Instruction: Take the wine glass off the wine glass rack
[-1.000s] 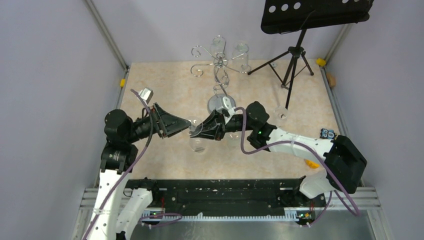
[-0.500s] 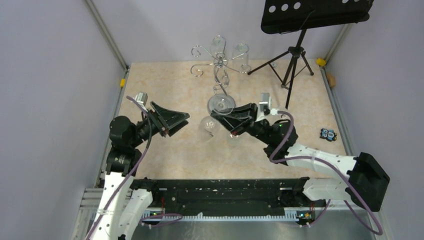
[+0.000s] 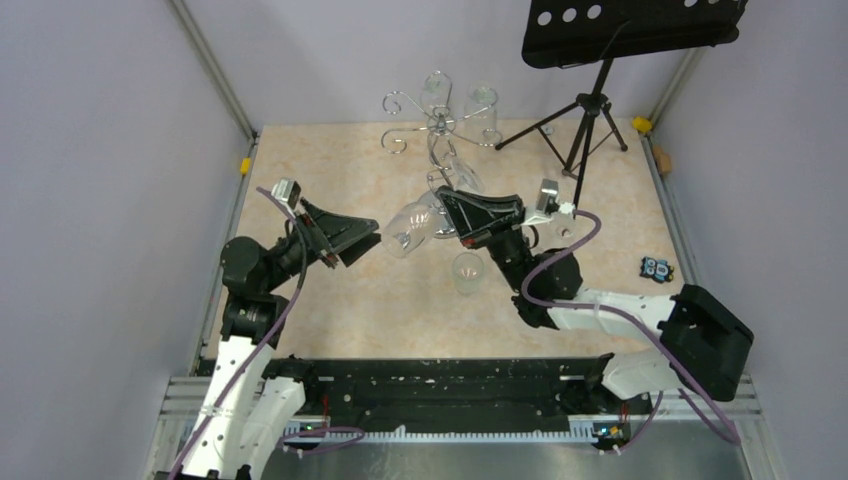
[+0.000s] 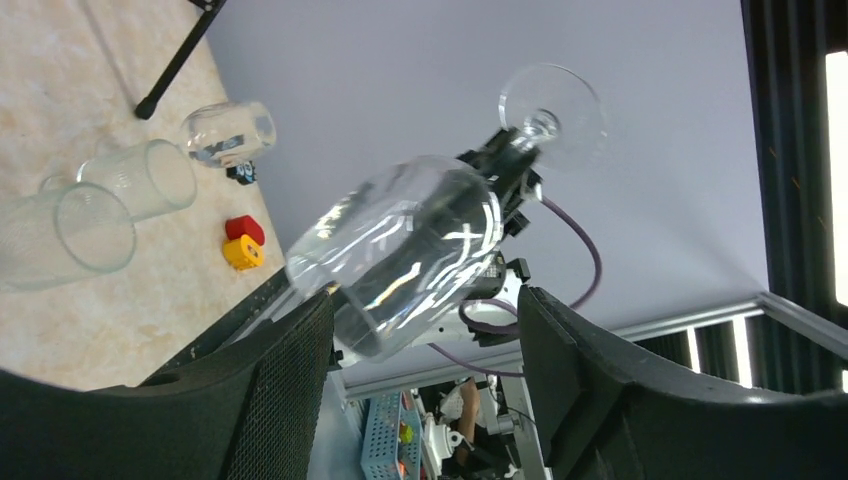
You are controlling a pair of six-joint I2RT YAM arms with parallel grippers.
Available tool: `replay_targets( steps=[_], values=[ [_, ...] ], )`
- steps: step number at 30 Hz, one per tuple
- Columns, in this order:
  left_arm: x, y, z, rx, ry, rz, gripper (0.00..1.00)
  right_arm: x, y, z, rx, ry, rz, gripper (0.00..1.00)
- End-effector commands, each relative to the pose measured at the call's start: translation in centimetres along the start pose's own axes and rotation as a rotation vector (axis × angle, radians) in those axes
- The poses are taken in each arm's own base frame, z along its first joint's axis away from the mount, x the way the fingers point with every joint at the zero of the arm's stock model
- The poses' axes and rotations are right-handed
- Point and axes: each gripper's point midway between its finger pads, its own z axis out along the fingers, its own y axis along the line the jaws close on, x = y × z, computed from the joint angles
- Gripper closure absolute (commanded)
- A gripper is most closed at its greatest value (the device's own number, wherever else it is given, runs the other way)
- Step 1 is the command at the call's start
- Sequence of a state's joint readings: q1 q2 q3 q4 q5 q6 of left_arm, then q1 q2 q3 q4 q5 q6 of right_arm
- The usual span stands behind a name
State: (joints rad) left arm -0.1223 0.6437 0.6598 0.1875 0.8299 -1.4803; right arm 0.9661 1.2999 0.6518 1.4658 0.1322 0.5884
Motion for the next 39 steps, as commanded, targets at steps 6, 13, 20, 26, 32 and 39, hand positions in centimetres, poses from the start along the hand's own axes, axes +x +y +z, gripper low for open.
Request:
replay_targets(
  steps=[6,13,20,26,32,39],
  values=[
    [1.3,-5.4,-0.8,0.172,0.059,0.089,0.33,-2.5,2.8,2.1,-0.079,-0.16,0.198,1.0],
    [1.0,-7.0,-1.1,0.228,0.032,0.037,0.43,-0.7,2.5,1.5,-0.107,-0.136,0.18,1.0],
    [0.4,-8.4,-1.2,0.301,0.011,-0.006,0.47,2.1,2.7,1.7,-0.129,-0.078,0.177,1.0],
    [0.1,-8.3,-1.2,0.302,-0.009,-0.011,0.61,2.6,2.4,1.6,-0.121,-0.068,0.173,1.0],
    [-0.6,-8.3,-1.5,0.313,-0.083,-0.001,0.82,2.5,2.3,1.5,-0.115,-0.07,0.166,1.0],
    [-0.6,-7.8,-1.4,0.289,-0.091,0.016,0.81,2.3,2.4,1.4,-0.116,-0.074,0.152,1.0]
  ],
)
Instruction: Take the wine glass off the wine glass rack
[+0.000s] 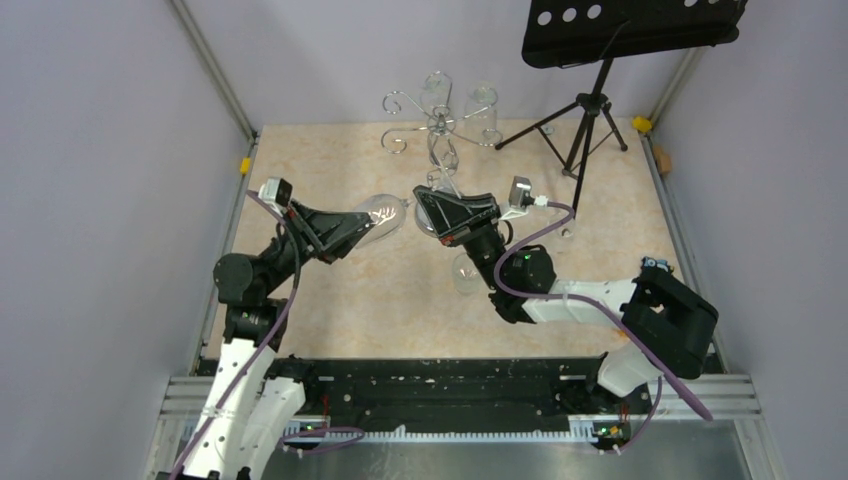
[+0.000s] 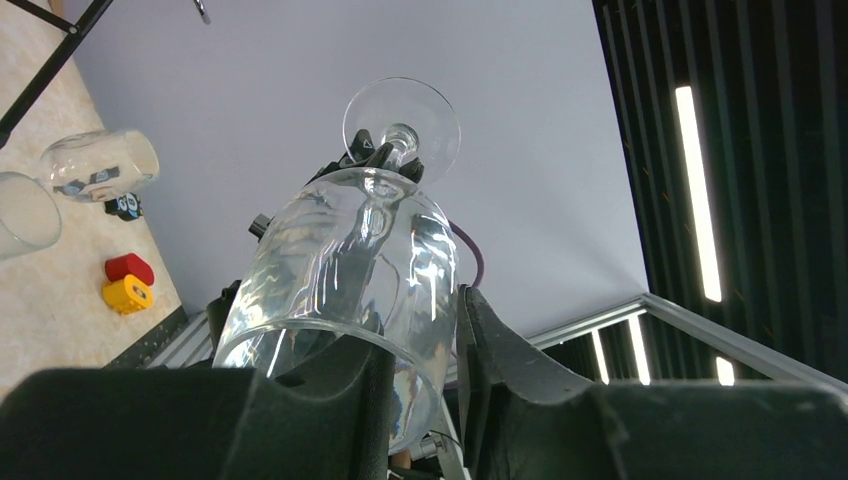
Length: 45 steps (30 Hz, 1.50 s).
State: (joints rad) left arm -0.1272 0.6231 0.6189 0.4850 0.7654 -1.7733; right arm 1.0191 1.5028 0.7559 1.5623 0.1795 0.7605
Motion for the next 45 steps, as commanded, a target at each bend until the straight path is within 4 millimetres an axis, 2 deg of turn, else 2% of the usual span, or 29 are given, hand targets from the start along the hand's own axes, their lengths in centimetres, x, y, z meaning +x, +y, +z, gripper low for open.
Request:
replay_targets(
  steps=[1,4,10,18,23,26,29,30,31,35,39,41,45],
  values=[
    [0.2,-2.8,-0.2,0.09,-0.026,0.116,0.72,-1.5,3.1,-0.3,-0.14,-0.064,-0.061,1.0],
    [0.2,-2.6,-0.2,0.072,-0.029,0.128,0.58,-1.8,3.3,-0.4,-0.142,-0.07,-0.07,1.0],
    [0.2,-2.9,-0.4,0.079,-0.042,0.139,0.57,-2.4,3.0,-0.6,-0.111,-0.074,-0.077,1.0],
    [0.2,-3.0,-0.4,0.084,-0.053,0.139,0.68,-3.4,3.1,-0.8,-0.081,-0.095,-0.081,1.0],
    [0.2,-3.4,-0.5,0.105,-0.051,0.147,0.82,-3.2,2.6,-0.9,-0.056,-0.086,-0.05,1.0],
    [0.5,-4.1,-0.6,0.135,-0.048,0.176,1.0,-3.3,2.2,-1.0,-0.033,-0.092,-0.047,1.0],
    [0.7,-4.7,-0.7,0.159,-0.046,0.205,1.0,-3.1,2.3,-0.9,-0.03,-0.079,-0.048,1.0],
    [0.8,-4.8,-0.8,0.162,-0.045,0.213,1.0,-3.1,2.3,-0.8,-0.032,-0.075,-0.047,0.97],
    [0.8,-4.9,-0.8,0.164,-0.044,0.219,1.0,-3.1,2.4,-0.8,-0.034,-0.071,-0.045,0.89],
    [0.7,-4.8,-0.7,0.157,-0.051,0.244,1.0,-3.0,2.5,-1.1,-0.041,-0.063,-0.034,0.5],
    [0.2,-4.3,-0.5,0.126,-0.074,0.272,1.0,-3.0,2.8,-1.3,-0.044,-0.049,-0.034,0.3],
    [-0.2,-4.0,-0.3,0.098,-0.089,0.296,1.0,-3.0,2.9,-1.3,-0.042,-0.036,-0.038,0.26],
    [-1.2,-3.3,-0.1,0.01,-0.132,0.383,1.0,-2.9,2.8,-1.9,-0.027,-0.012,-0.042,0.25]
  ],
)
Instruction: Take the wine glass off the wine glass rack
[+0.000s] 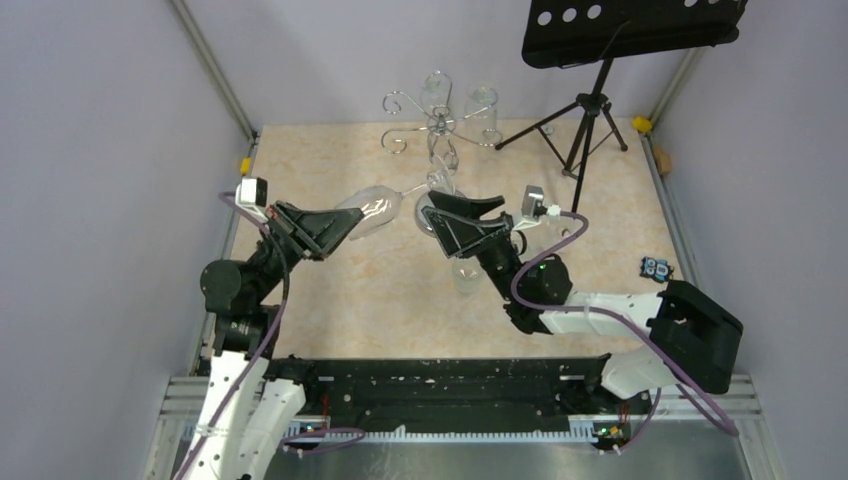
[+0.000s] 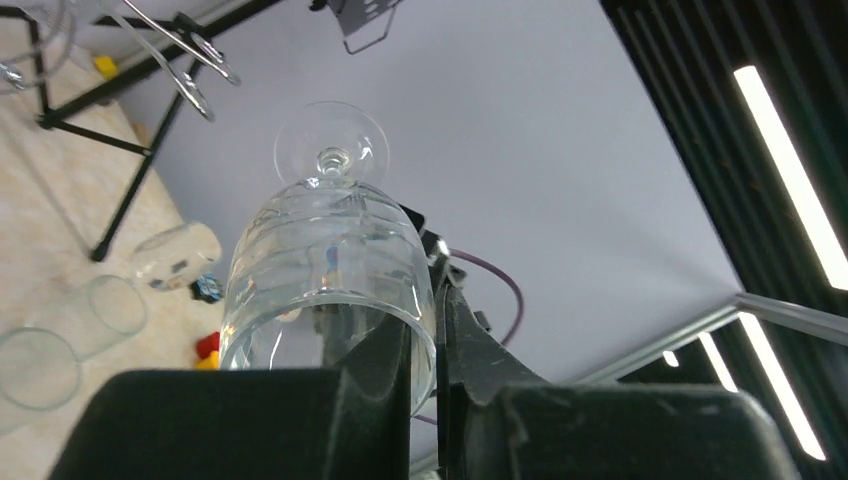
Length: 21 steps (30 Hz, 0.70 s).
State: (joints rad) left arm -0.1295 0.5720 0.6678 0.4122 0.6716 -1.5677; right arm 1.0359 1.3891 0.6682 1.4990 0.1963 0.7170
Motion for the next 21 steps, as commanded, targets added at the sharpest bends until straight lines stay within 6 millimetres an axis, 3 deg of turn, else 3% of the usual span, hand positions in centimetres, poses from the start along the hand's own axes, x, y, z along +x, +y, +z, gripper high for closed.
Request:
replay_targets(
  steps=[1,10,15,21],
  values=[
    [-1.1,-1.4,0.3,-0.039,-0.047,0.187,1.0,-2.1,1.9,-0.4,-0.049,-0.03,-0.001,0.25],
    [-3.0,2.3,-0.9,-0.367,-0.044,0.465,1.0,-1.4,0.7,-3.4,0.057,0.099,-0.036,0.26],
    [-1.5,3.5,-3.2,-0.516,0.147,0.628,1.0,-1.6,-0.9,-4.8,0.217,0.223,-0.131,0.3],
    [0.0,6.5,-4.6,-0.595,0.29,0.599,1.0,-3.9,-1.9,-6.2,0.361,0.284,-0.274,0.3]
  ],
)
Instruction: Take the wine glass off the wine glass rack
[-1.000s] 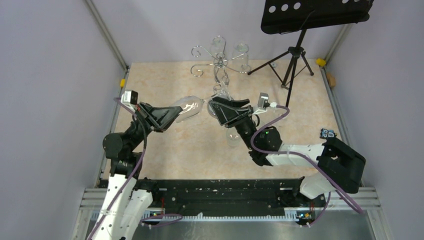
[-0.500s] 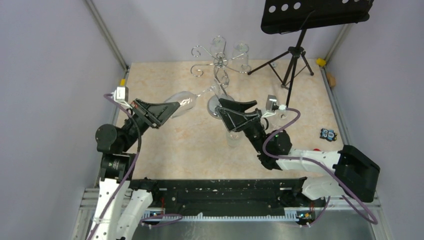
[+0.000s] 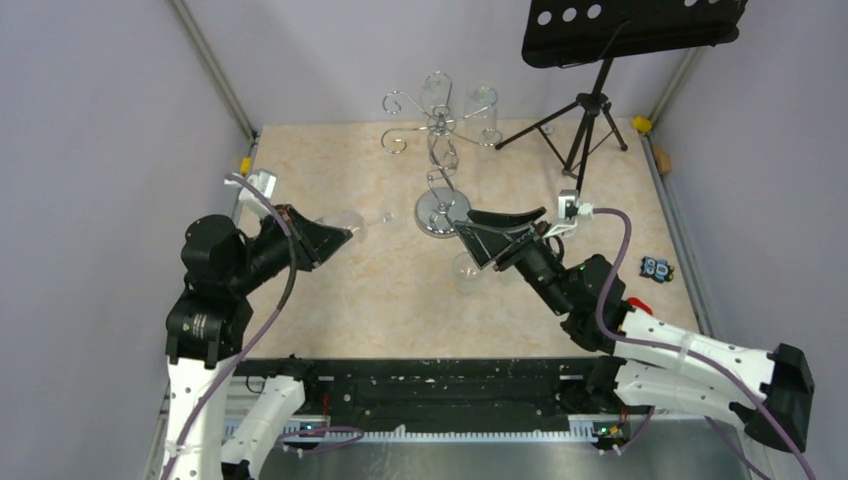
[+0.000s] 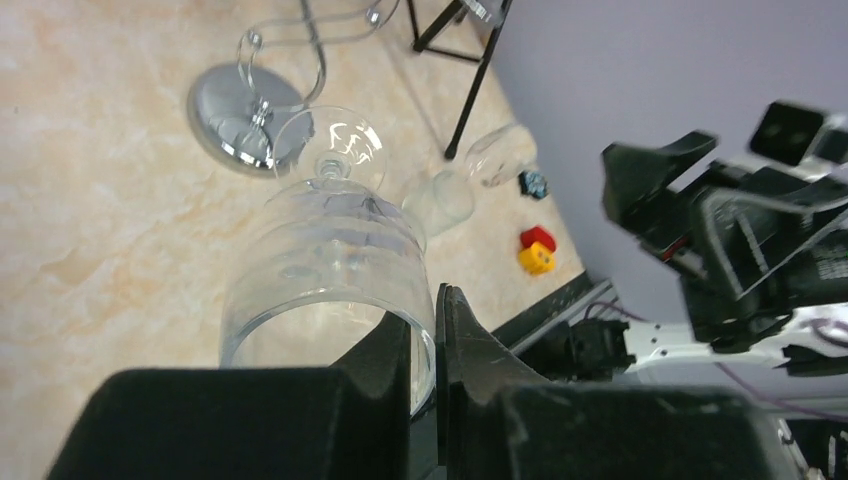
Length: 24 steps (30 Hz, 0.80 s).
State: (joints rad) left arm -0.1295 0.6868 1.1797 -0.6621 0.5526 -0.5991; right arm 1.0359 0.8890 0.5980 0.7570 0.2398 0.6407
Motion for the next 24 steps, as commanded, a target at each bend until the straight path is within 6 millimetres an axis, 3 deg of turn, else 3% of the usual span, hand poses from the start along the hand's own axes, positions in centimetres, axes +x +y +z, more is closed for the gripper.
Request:
replay_targets(
  steps=[1,6,12,17,24],
  values=[
    [2.6,1.6,0.1,-0.02,0.137,0.07,1.0,-0.8,-2.4,-1.1,0.162,0.071,-0.142,0.3],
    [2.9,4.0,1.2,-0.129,0.163,0.078,1.0,-2.8,-3.4,-2.4,0.249,0.049,-0.209,0.31],
    [4.6,5.0,3.9,-0.221,0.236,0.133,1.0,-4.7,-5.0,-3.8,0.355,0.013,-0.266,0.32],
    [7.8,4.2,7.5,-0.255,0.372,0.195,1.0,-5.8,-5.5,-5.0,0.397,-0.006,-0.282,0.32],
    [11.3,3.9,10.9,-0.36,0.51,0.318,1.0,-7.3,-6.4,-7.1,0.465,-0.031,-0.299,0.35]
  ],
)
